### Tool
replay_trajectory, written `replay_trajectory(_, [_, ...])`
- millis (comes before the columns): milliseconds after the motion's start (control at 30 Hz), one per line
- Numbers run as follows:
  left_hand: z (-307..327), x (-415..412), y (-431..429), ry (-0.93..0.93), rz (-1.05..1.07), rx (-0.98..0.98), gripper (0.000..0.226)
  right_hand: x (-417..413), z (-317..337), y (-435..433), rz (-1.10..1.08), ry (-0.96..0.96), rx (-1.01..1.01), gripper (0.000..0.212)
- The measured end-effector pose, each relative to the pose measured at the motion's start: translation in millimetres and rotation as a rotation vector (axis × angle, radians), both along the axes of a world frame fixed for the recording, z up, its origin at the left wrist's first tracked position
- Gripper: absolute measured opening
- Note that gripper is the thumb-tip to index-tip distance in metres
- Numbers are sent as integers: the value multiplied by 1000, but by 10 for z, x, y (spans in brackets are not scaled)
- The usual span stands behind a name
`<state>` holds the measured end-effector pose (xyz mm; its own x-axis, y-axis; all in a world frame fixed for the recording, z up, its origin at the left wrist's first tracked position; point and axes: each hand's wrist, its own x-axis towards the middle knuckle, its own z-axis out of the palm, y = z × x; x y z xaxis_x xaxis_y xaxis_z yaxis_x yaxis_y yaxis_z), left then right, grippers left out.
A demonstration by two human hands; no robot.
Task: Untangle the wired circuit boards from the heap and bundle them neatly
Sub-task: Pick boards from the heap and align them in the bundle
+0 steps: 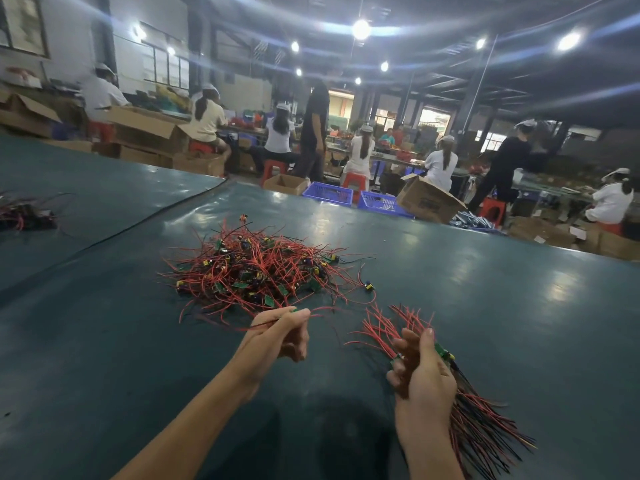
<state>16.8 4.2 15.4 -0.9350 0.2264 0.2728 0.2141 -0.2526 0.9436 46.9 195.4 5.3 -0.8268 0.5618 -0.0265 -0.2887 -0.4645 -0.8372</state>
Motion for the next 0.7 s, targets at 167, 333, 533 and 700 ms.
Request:
replay_trajectory(167, [-34, 25, 77, -5, 3, -36, 33, 133, -89, -350, 197, -30, 401, 49])
replay_trajectory(333, [-87, 50, 150, 106, 24, -173, 22, 192, -85, -572, 343, 41, 544, 42])
replay_trajectory(533, [-235, 119, 215, 369, 166, -420, 12, 161, -56, -550, 316, -18, 469, 26])
replay_trajectory(700, [-274, 138, 186, 546, 334, -666, 30, 156, -58, -513, 277, -52, 550, 28])
